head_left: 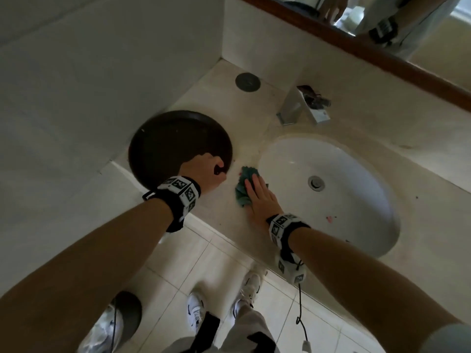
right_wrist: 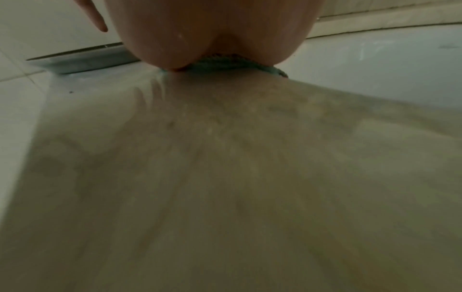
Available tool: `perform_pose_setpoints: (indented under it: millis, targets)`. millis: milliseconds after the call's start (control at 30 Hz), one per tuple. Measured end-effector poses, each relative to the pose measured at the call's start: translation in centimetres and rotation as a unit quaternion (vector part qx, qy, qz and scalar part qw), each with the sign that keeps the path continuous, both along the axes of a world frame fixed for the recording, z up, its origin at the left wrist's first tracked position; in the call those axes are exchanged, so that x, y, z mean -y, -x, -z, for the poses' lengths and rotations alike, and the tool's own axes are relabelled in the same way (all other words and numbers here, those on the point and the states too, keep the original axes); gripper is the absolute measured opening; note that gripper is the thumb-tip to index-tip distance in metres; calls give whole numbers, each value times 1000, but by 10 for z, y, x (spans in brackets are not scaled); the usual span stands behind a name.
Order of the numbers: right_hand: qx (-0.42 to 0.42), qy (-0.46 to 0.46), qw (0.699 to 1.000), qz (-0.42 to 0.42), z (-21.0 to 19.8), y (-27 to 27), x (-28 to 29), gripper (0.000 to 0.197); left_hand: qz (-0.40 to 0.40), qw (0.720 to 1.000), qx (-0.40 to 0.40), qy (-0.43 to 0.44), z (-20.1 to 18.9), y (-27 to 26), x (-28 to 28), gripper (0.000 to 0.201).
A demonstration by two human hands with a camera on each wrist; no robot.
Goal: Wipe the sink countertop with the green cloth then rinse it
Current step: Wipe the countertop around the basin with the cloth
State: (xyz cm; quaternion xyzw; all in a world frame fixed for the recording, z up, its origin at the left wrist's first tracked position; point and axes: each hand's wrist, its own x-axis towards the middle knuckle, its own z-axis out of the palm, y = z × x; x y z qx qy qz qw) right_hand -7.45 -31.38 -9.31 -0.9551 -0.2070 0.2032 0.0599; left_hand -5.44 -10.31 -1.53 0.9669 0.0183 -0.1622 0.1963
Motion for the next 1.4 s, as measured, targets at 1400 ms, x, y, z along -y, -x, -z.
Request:
perform_pose_setpoints:
  millis: [1400]
  targets:
    - [-16,72,976,206,-8,142,263,87,284,958,-31,-28,28,16,246,43]
